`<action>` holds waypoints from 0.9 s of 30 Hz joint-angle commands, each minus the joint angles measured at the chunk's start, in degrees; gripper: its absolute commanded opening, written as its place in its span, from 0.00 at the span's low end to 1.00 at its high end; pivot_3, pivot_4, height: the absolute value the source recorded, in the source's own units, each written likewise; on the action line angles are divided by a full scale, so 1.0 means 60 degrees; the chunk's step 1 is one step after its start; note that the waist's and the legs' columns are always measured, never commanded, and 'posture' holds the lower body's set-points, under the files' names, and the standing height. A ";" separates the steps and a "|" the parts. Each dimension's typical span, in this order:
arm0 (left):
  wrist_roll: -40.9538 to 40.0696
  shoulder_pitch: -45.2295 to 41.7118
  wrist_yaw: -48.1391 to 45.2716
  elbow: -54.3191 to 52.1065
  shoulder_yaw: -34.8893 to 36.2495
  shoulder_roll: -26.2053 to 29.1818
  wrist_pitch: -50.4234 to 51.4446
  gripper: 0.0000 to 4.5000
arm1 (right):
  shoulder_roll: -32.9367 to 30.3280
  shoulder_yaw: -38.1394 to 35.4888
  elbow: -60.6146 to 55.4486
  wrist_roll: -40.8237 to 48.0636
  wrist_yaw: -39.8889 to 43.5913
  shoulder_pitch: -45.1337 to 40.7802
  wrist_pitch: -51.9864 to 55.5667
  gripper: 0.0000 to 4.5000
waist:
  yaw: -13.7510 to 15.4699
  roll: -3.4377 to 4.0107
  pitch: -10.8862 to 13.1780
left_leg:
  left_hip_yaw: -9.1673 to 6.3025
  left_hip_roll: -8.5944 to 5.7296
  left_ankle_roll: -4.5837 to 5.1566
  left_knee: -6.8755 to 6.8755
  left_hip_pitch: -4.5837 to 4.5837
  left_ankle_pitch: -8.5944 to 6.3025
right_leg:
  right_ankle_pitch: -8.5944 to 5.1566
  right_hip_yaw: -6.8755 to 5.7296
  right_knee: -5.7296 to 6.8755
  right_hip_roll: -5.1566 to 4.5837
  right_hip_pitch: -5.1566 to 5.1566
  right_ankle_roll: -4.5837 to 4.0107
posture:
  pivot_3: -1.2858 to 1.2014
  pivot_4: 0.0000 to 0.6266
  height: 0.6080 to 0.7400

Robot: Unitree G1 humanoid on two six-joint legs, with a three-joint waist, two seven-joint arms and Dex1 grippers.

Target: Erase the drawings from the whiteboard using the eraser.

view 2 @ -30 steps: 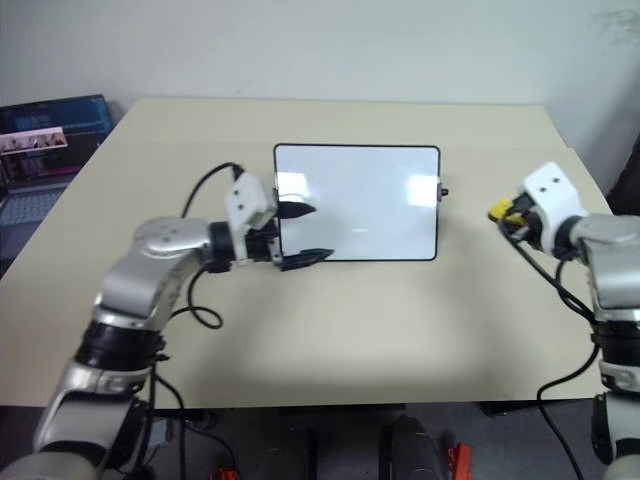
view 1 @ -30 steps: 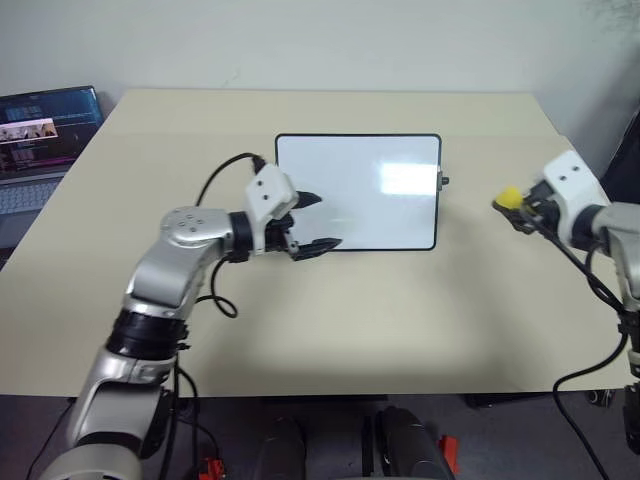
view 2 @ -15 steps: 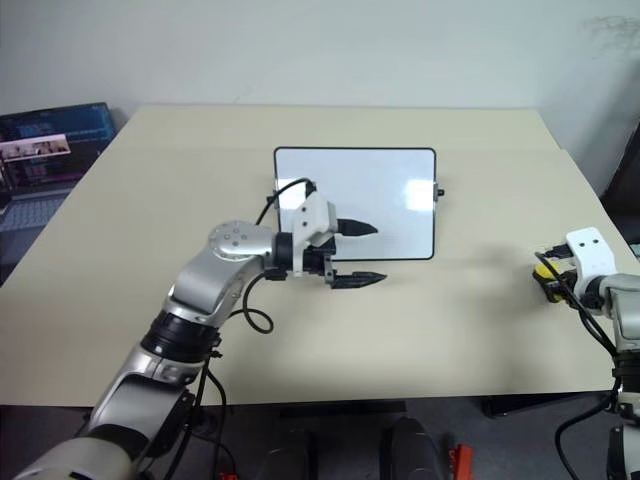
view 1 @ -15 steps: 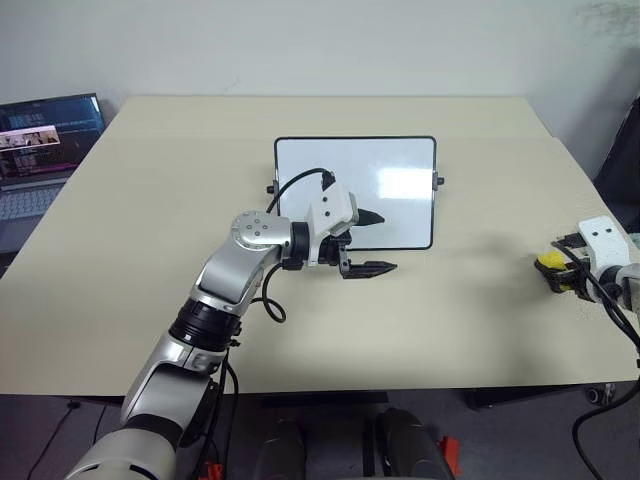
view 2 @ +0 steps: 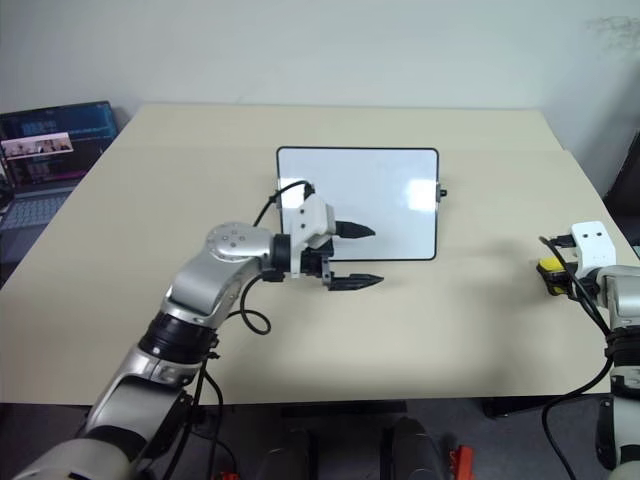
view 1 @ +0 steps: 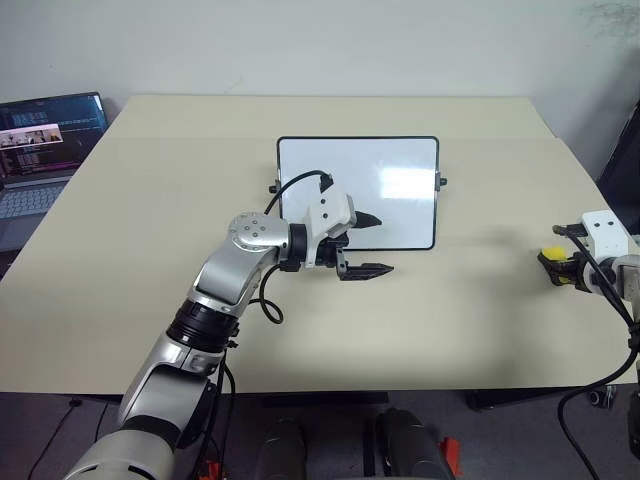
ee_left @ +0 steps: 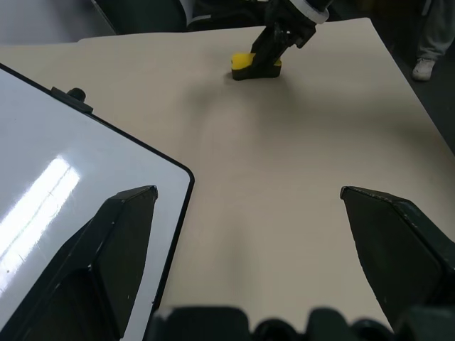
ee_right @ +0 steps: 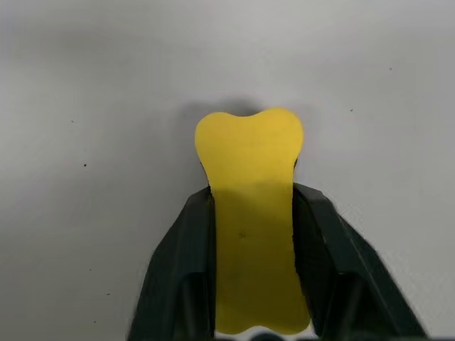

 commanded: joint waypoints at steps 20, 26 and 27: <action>-0.0321 0.0835 0.0526 -0.0883 0.1696 0.1567 0.0569 1.00 | -0.0719 0.0347 -0.2511 0.0480 0.0365 -0.0383 0.0792 1.00 | -0.0033 0.0008 0.0003 | -0.0002 0.0000 0.0000 0.0002 0.0000 0.0000 | -0.0001 -0.0002 0.0002 0.0000 0.0000 0.0001 | 0.52 0.24 1.00; -0.0652 0.1397 0.1735 -0.0870 0.3415 0.1817 0.0646 1.00 | 0.0585 -0.0002 -0.2138 0.0605 -0.0496 -0.1086 -0.0460 1.00 | -0.0196 0.0006 0.0003 | -0.0005 0.0006 0.0000 -0.0001 0.0004 0.0000 | -0.0001 -0.0004 0.0003 0.0002 -0.0001 0.0001 | 0.52 0.24 1.00; -0.0662 0.1519 0.2025 -0.0840 0.3711 0.1797 0.0594 1.00 | 0.0830 -0.0123 -0.2067 0.0623 -0.0669 -0.1028 -0.0861 1.00 | -0.0197 0.0005 0.0003 | -0.0005 0.0006 0.0000 -0.0002 0.0001 0.0000 | -0.0001 -0.0004 -0.0001 0.0002 -0.0001 0.0001 | 0.52 0.24 1.00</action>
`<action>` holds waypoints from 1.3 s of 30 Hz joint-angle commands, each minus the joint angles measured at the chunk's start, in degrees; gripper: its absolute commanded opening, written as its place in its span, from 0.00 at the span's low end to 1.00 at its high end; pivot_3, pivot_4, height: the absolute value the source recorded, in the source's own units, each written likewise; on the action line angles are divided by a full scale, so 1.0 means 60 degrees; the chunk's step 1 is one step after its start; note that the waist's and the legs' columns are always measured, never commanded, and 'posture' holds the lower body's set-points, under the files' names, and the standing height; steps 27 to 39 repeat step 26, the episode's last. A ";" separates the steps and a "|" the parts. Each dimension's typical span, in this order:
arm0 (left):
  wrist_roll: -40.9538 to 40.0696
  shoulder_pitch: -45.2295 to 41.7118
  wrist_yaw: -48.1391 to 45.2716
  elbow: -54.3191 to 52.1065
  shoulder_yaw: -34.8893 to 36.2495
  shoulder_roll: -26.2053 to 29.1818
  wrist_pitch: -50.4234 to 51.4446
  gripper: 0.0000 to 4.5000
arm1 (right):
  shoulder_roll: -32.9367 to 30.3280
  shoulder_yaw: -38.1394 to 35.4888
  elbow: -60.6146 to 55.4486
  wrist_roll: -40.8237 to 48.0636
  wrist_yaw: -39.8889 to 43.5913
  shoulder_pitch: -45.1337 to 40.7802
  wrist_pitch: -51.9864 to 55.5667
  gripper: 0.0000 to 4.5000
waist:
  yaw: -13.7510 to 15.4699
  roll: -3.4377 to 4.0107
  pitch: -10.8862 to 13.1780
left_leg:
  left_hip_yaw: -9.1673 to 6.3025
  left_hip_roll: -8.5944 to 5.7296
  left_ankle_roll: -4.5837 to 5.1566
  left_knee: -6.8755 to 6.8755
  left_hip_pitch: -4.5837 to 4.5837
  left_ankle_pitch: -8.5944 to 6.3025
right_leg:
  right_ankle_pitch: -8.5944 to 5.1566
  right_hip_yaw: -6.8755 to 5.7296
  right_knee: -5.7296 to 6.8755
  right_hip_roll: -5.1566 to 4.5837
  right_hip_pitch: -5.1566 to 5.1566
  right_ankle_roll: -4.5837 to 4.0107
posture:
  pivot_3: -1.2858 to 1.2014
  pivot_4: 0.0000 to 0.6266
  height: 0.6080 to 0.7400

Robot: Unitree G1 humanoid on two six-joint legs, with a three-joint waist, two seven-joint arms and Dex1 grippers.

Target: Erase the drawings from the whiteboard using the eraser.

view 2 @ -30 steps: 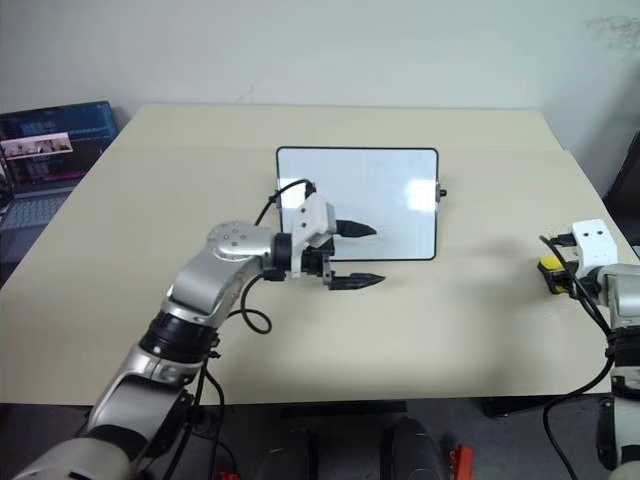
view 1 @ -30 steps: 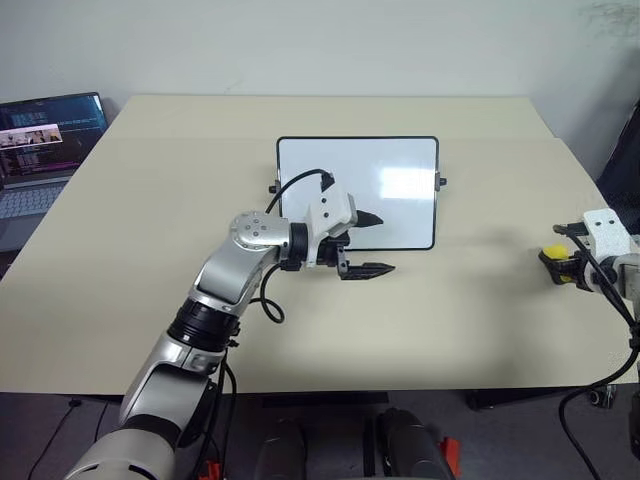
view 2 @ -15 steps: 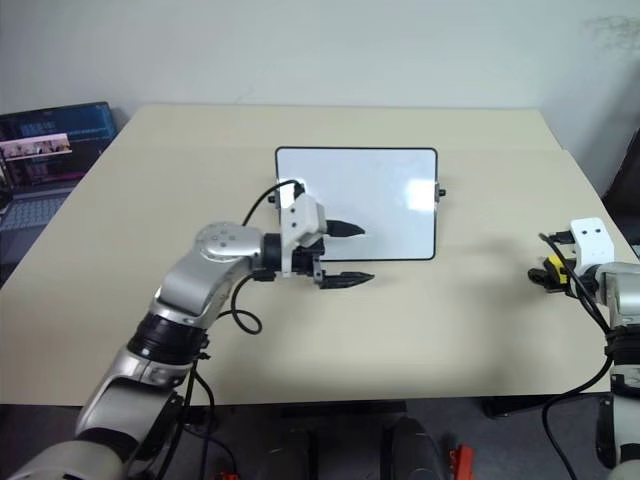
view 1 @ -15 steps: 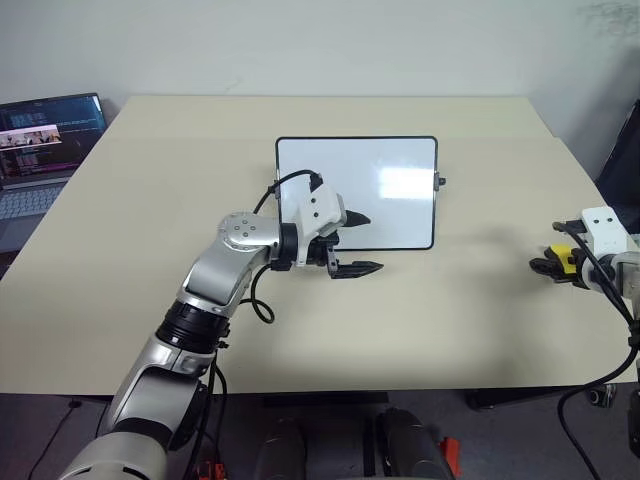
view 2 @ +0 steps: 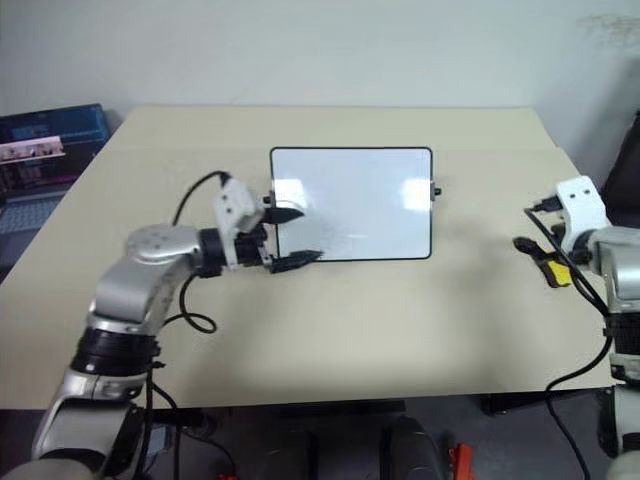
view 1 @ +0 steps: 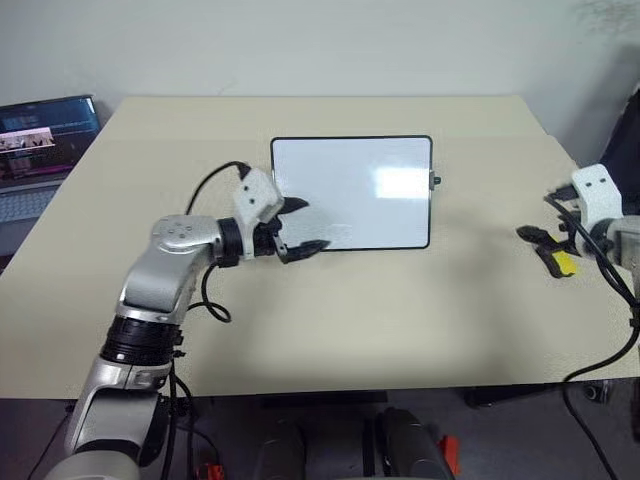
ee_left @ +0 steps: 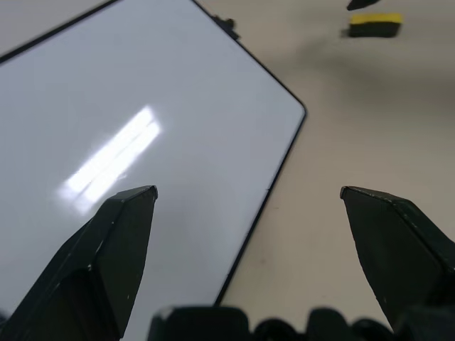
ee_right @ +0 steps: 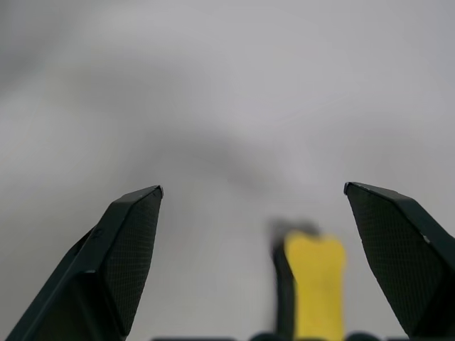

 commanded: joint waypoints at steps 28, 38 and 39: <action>0.0369 0.3769 0.5934 0.1105 0.3876 -0.1718 -0.3472 1.00 | 0.5786 -0.0529 0.1001 0.0174 -0.3441 0.2474 -0.9513 1.00 | 0.0040 0.0004 -0.0009 | -0.0005 0.0001 -0.0003 -0.0011 0.0010 0.0000 | 0.0006 -0.0004 0.0022 -0.0005 -0.0004 -0.0007 | 0.52 0.24 1.00; 0.0369 0.3769 0.5934 0.1105 0.3876 -0.1718 -0.3472 1.00 | 0.5786 -0.0529 0.1001 0.0174 -0.3441 0.2474 -0.9513 1.00 | 0.0040 0.0004 -0.0009 | -0.0005 0.0001 -0.0003 -0.0011 0.0010 0.0000 | 0.0006 -0.0004 0.0022 -0.0005 -0.0004 -0.0007 | 0.52 0.24 1.00; 0.0369 0.3769 0.5934 0.1105 0.3876 -0.1718 -0.3472 1.00 | 0.5786 -0.0529 0.1001 0.0174 -0.3441 0.2474 -0.9513 1.00 | 0.0040 0.0004 -0.0009 | -0.0005 0.0001 -0.0003 -0.0011 0.0010 0.0000 | 0.0006 -0.0004 0.0022 -0.0005 -0.0004 -0.0007 | 0.52 0.24 1.00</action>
